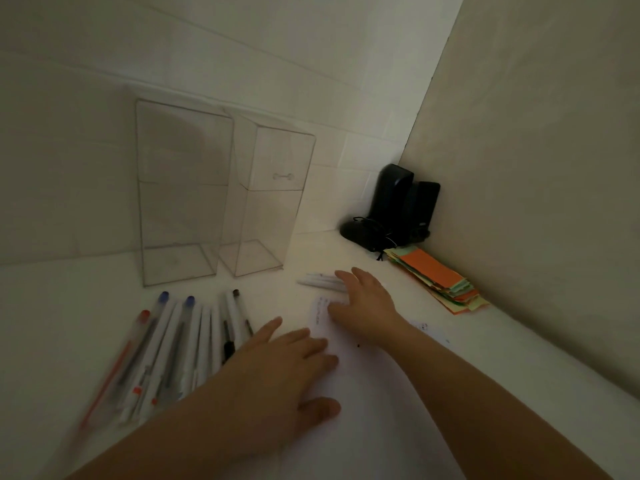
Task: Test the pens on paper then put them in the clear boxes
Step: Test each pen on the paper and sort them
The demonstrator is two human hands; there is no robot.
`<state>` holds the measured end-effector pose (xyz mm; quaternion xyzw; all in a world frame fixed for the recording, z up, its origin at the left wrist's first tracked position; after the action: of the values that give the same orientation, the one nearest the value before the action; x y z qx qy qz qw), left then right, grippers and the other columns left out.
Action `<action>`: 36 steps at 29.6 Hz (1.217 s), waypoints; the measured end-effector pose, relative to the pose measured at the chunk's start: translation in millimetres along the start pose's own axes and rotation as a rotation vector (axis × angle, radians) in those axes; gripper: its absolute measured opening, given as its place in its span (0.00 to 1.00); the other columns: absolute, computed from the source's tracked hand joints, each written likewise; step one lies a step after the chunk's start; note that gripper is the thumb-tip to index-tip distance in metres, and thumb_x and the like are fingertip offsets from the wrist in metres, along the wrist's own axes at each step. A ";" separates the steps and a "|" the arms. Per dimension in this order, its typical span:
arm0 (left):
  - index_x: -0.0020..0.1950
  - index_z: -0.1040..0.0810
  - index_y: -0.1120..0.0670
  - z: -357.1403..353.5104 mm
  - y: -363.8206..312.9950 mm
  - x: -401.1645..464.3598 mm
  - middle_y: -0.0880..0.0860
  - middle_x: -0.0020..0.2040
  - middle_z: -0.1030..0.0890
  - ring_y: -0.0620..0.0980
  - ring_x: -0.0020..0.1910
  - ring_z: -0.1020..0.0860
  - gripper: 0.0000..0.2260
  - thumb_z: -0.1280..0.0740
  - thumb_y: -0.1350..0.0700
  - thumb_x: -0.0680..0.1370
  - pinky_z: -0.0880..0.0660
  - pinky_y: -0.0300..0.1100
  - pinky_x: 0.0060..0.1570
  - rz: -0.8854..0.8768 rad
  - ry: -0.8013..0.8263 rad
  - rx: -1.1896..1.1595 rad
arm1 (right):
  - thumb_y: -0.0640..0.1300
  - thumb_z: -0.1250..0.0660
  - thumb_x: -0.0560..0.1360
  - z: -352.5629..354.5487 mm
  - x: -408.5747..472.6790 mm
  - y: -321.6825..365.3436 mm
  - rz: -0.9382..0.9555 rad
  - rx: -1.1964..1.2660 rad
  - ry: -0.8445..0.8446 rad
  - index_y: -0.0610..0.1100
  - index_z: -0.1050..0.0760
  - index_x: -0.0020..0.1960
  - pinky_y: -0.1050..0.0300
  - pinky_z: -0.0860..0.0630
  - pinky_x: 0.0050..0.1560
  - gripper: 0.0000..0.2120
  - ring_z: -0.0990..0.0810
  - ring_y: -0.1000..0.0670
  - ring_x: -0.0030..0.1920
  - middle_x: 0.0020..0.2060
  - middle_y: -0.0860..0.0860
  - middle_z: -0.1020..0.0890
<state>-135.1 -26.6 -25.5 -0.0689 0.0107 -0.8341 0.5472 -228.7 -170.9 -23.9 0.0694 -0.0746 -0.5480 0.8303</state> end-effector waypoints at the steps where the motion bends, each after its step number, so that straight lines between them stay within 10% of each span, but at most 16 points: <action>1: 0.72 0.44 0.43 3.0 -0.3 0.5 0.44 0.74 0.43 0.43 0.72 0.48 0.28 0.52 0.34 0.75 0.64 0.46 0.69 0.001 0.010 -0.003 | 0.51 0.43 0.77 -0.3 5.4 -0.5 0.019 -0.038 0.005 0.49 0.49 0.75 0.48 0.51 0.73 0.29 0.50 0.45 0.75 0.75 0.46 0.47; 9: 0.63 0.32 0.44 13.7 -12.4 -0.8 0.46 0.56 0.29 0.47 0.52 0.31 0.27 0.46 0.30 0.71 0.34 0.44 0.53 -0.063 0.034 0.029 | 0.43 0.44 0.79 18.7 6.2 -5.3 0.266 -0.241 0.083 0.48 0.37 0.68 0.51 0.29 0.53 0.17 0.26 0.45 0.54 0.61 0.46 0.28; 23: 0.48 0.32 0.48 6.0 -47.6 -9.3 0.46 0.48 0.29 0.44 0.43 0.34 0.25 0.45 0.29 0.67 0.34 0.41 0.39 -0.334 -0.067 -0.119 | 0.37 0.39 0.75 25.7 -97.2 -16.8 0.475 -0.125 -0.045 0.45 0.27 0.60 0.58 0.29 0.51 0.14 0.24 0.47 0.53 0.56 0.48 0.23; 30: 0.49 0.30 0.47 4.9 -52.2 -9.2 0.44 0.50 0.29 0.43 0.47 0.33 0.24 0.40 0.30 0.67 0.34 0.38 0.44 -0.324 -0.140 -0.214 | 0.41 0.22 0.53 12.2 -105.2 -8.5 0.418 -0.297 -0.255 0.46 0.26 0.36 0.62 0.30 0.22 0.15 0.25 0.50 0.23 0.26 0.51 0.23; 36: 0.45 0.37 0.37 7.5 -16.0 -0.3 0.35 0.46 0.32 0.36 0.47 0.32 0.10 0.45 0.34 0.69 0.31 0.33 0.45 -0.108 -0.258 -0.379 | 0.37 0.34 0.74 49.2 -118.5 -19.4 0.175 0.534 -0.536 0.46 0.25 0.48 0.66 0.25 0.43 0.06 0.20 0.57 0.44 0.42 0.55 0.17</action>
<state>-148.6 -19.5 -16.6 -0.2767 0.0935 -0.8297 0.4758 -302.1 -71.1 14.8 0.1307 -0.4344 -0.4351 0.7778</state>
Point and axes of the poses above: each hand's wrist, its own x-axis towards the middle knuckle, its own z-axis out of the back of the hand, y = z × x, the point moved 5 cm from there along x, towards the middle knuckle
